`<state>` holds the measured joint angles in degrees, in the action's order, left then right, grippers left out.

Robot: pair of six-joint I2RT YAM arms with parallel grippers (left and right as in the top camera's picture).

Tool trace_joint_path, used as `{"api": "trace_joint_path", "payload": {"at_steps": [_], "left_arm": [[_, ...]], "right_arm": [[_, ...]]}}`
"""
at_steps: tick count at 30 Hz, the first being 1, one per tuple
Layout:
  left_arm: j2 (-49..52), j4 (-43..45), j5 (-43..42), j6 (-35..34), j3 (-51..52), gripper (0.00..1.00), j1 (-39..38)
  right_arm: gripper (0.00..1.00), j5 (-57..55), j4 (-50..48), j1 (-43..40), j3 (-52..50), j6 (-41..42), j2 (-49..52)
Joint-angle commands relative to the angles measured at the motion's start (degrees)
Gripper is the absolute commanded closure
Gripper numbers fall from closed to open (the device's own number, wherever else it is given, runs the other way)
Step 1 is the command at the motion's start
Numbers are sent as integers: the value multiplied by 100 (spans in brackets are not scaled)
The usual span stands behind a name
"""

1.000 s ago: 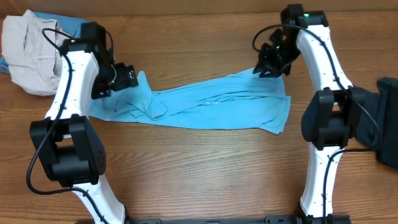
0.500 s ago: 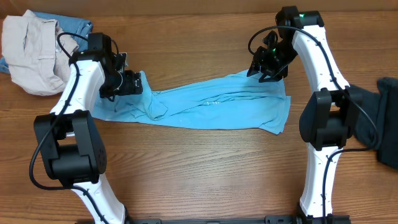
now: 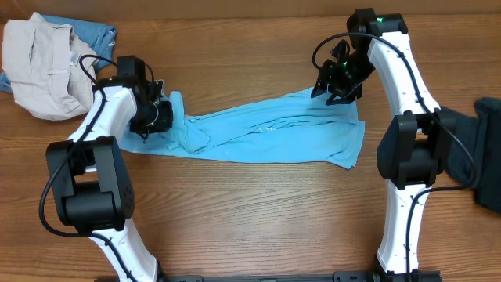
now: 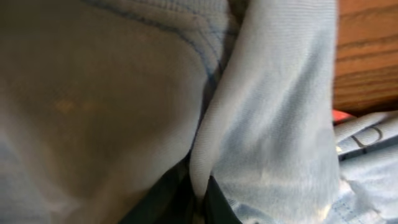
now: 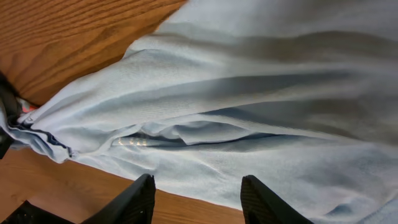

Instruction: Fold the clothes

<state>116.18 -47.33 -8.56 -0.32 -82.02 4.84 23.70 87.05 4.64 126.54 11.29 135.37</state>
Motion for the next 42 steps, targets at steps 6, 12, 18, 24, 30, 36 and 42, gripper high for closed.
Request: {"api": "trace_joint_path", "payload": {"at_steps": [6,12,18,24,30,36,42], "left_arm": [[81,-1318,1963,-1211,-761,93,11],[81,-1884,3001,-1797,-815,75,11],[81,-2343,3272,-2400,-826,7,4],[15,-2601,2627,-2496,-1320,84,-70],[28,-2479,627,-1521,-1226,96,33],[42,-1851,361,-1473,-498,96,42],[44,-1670,289,-1572,-343,96,39]], "right_arm": [[59,-490,-90,22,125,516,-122],[71,-866,-76,24,122,678,-122],[78,-525,94,24,120,592,-122],[96,1392,131,361,125,-284,-122],[96,560,-17,1169,98,4,-120],[93,-59,-551,1458,-474,549,-120],[91,-57,-1346,1134,-1152,527,-96]]}}
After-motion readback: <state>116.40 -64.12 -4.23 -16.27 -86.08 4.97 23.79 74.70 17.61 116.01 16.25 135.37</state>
